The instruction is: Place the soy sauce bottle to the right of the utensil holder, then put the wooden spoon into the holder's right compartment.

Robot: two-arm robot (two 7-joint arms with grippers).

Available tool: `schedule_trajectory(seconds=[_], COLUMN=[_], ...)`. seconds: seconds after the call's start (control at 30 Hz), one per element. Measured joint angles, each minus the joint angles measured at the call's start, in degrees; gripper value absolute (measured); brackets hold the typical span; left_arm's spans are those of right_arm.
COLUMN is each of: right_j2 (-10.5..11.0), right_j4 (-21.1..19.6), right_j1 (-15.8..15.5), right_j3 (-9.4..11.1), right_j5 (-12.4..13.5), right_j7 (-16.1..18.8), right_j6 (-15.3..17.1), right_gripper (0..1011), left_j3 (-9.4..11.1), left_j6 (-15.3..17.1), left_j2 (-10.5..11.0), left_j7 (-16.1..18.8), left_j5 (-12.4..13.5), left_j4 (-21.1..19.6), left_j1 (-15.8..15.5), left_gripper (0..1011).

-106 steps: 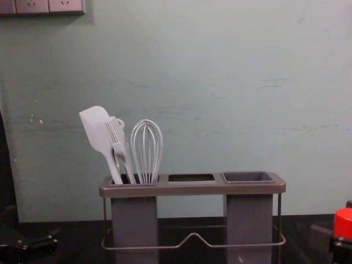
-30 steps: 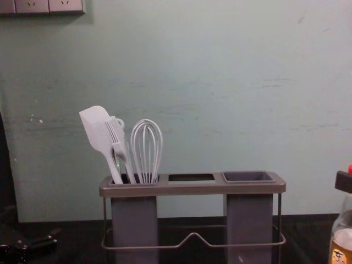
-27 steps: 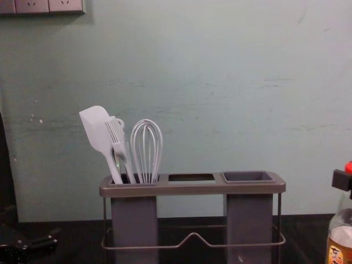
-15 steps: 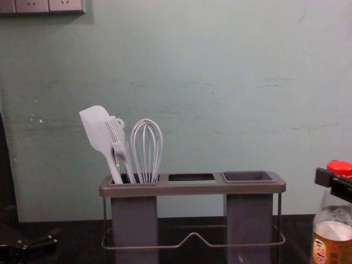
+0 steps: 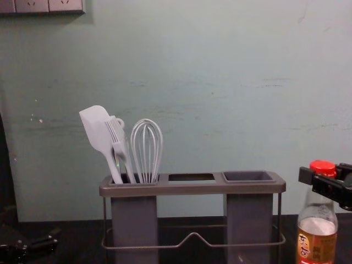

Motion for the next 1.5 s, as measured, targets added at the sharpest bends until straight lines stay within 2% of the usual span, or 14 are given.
schedule_trajectory(seconds=[0.47, 1.5], right_j2=[-1.35, -3.0], right_j4=[2.42, 5.22], right_j1=[1.9, 3.19], right_j3=[-0.71, -0.68], right_j5=[0.04, 0.37], right_j7=[-0.24, -0.37], right_j6=[-0.16, -0.98], right_gripper=[381, 382], left_j3=[0.0, 0.0], left_j6=[0.0, 0.0], left_j2=[0.0, 0.0], left_j7=[0.0, 0.0], left_j5=[0.0, 0.0], left_j4=[0.0, 0.0], left_j1=[0.0, 0.0], left_gripper=[1011, 1011])
